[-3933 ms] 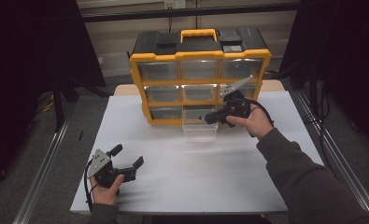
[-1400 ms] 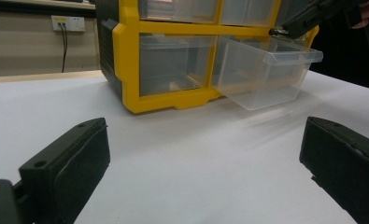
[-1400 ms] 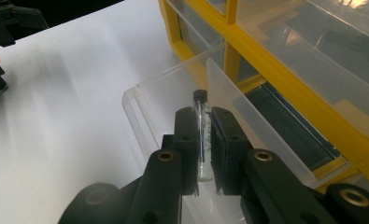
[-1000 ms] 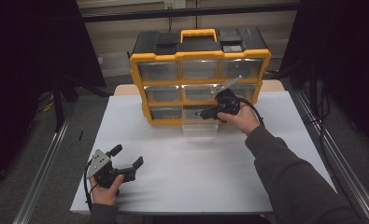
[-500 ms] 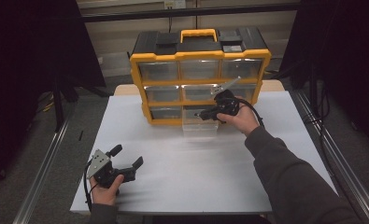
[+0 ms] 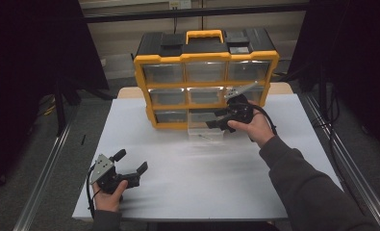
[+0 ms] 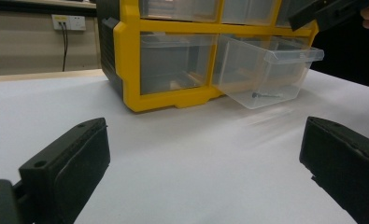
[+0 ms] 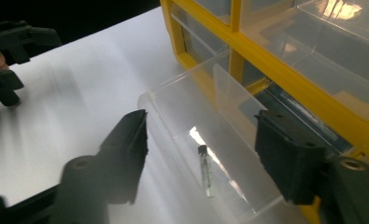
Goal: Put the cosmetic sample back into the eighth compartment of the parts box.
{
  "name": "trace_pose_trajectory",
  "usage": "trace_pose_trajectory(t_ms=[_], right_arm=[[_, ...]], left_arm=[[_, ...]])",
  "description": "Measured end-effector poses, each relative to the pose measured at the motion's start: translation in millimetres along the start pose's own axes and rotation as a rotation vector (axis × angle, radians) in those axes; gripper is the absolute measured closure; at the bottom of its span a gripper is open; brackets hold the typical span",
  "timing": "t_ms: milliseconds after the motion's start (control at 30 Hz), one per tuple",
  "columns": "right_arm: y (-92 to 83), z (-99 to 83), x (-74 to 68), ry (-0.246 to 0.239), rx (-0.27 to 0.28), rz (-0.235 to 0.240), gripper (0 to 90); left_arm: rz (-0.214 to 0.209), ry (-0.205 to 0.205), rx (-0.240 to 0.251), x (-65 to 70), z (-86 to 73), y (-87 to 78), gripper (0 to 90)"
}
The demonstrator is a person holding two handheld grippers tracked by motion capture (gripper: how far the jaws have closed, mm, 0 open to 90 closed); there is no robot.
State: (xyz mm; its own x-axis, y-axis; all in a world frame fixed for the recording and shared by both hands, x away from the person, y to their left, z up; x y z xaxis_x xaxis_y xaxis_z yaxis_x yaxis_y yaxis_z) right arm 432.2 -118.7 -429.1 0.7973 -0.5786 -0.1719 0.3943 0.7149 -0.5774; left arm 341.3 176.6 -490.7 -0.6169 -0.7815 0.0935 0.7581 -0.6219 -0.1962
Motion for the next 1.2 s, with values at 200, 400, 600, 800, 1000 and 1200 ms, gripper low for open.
trace_pose_trajectory(t_ms=[200,400,600,800,1000,1200], right_arm=[[-15.9,-9.1,-7.8,0.012,0.057,0.003,22.3],[-32.2,-22.4,-8.3,0.036,0.101,-0.012,14.1],[-48.6,-36.8,-7.4,0.051,0.152,-0.038,10.1],[-60.0,-52.7,-8.9,0.058,0.171,-0.053,8.6],[-69.0,-67.6,-12.7,0.061,0.198,-0.061,6.8],[-77.4,-82.2,-17.0,0.061,0.221,-0.067,6.2]], left_arm=[[0.001,0.012,-0.001,-0.8,0.2,-0.2,1.8],[0.011,-0.011,0.001,-0.4,-0.1,0.7,1.8],[0.009,-0.001,0.000,-0.8,0.1,0.3,1.8],[0.011,-0.006,0.001,-0.6,0.1,0.5,1.8],[0.013,-0.010,0.003,-0.3,0.3,0.5,1.8],[0.010,0.001,0.001,-0.8,0.4,0.5,1.8]])
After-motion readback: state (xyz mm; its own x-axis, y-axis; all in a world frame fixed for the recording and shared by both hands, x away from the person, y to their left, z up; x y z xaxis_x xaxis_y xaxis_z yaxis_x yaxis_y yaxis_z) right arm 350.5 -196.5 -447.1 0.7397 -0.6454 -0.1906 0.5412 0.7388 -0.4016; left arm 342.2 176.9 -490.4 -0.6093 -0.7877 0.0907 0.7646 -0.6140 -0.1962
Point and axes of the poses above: each handheld gripper's, and its own axes: y roughly forward along the jaws, z roughly out of its top, x roughly to its right, the point moved 9 cm from there along y, roughly forward along the jaws, and after that the axes turned 1 degree about y, right-handed, at the moved point
